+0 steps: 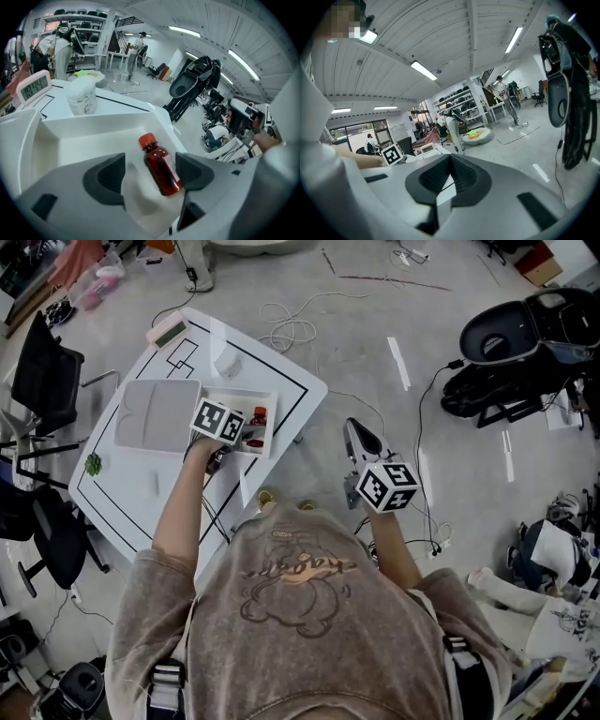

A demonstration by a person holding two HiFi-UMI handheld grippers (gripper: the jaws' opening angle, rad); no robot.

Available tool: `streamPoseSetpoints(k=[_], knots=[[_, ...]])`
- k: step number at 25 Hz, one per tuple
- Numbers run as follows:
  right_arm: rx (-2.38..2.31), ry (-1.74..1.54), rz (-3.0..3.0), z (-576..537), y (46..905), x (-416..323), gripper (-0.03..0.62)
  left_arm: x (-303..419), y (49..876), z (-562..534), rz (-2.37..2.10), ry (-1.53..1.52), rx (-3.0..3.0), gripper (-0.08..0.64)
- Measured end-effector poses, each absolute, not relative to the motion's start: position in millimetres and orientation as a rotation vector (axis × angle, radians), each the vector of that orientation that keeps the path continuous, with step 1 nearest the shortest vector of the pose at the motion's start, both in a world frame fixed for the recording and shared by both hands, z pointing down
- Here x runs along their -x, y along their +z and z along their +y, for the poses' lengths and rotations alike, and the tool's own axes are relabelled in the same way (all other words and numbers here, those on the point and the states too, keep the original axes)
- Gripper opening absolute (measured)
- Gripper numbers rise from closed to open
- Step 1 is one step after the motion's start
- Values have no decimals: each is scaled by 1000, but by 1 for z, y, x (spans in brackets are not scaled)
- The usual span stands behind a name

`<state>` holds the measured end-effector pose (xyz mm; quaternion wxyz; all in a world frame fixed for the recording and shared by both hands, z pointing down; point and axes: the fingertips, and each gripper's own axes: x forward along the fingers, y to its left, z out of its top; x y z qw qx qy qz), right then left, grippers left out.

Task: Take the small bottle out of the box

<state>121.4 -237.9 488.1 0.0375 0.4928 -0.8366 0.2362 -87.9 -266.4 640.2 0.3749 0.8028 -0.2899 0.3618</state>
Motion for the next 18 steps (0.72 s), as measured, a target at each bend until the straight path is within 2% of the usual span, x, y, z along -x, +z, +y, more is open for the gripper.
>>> streamPoseSetpoints(k=[3, 18], knots=[[-1525, 727, -2558, -238, 489, -124, -3, 82, 640, -264, -656, 896, -2057, 294], [-1552, 727, -2523, -250, 494, -123, -3, 68, 646, -257, -417, 782, -2002, 219]])
